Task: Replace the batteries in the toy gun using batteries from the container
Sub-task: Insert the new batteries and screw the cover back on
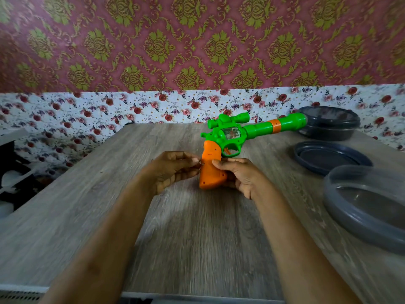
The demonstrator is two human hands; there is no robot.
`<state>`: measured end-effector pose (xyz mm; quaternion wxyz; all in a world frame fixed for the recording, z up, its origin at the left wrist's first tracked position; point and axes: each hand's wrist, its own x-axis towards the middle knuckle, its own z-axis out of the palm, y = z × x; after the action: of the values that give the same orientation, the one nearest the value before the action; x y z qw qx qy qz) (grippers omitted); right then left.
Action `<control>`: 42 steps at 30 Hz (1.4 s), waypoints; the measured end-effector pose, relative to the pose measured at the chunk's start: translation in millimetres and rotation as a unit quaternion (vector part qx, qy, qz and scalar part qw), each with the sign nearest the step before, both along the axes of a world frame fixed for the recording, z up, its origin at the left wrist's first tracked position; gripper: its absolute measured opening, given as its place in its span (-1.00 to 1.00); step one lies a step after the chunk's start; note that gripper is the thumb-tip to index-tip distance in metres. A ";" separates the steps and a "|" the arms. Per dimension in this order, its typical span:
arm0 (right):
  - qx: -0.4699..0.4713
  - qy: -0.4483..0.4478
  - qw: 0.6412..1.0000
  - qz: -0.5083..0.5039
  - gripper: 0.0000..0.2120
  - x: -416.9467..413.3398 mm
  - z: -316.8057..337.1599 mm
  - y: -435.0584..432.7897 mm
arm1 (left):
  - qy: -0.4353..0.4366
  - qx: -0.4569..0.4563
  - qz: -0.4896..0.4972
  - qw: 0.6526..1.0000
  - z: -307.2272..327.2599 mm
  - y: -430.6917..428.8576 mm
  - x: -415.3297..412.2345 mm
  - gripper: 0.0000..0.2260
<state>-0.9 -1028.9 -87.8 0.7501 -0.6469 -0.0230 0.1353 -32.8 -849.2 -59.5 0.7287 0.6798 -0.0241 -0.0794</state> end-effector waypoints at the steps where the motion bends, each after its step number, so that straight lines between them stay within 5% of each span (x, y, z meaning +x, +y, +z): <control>1: -0.003 0.000 1.000 -0.001 -0.84 0.3 -0.7 -0.4 | -0.003 0.007 -0.002 1.000 0.0 -0.8 -0.4 -0.93; 13: -0.047 -0.009 0.999 -0.002 -0.83 -3.4 3.1 6.2 | -0.123 0.167 0.122 0.971 8.1 -1.1 -3.4 -0.88; 16: -0.051 -0.017 0.999 0.006 -0.89 -4.9 2.8 7.1 | -0.180 0.394 0.275 0.858 6.5 30.8 4.6 -0.89; 18: -0.050 -0.022 0.999 -0.003 -0.83 -2.9 1.1 7.7 | -0.102 0.555 0.299 0.770 6.7 49.5 2.0 -0.94; 21: -0.052 -0.014 0.999 -0.009 -0.80 0.0 0.5 5.4 | 0.019 0.647 0.206 0.734 3.5 68.1 -0.3 -0.75; 30: -0.025 0.011 0.999 -0.017 -0.92 -0.8 3.6 -0.9 | 0.035 0.616 0.178 0.767 2.5 65.0 -5.1 -0.80; 36: -0.044 0.007 0.999 -0.029 -0.88 -1.5 4.6 0.1 | -0.261 0.392 0.342 0.813 21.9 33.9 -7.4 -0.89; 42: -0.034 -0.002 0.999 -0.041 -0.69 -5.2 5.2 2.0 | -0.398 0.192 0.314 0.841 28.3 2.0 -20.3 -0.84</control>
<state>-6.1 -1027.0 -82.6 0.7326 -0.6726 0.0065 0.1041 -53.2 -847.2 -31.2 0.4975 0.7505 -0.0815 0.4274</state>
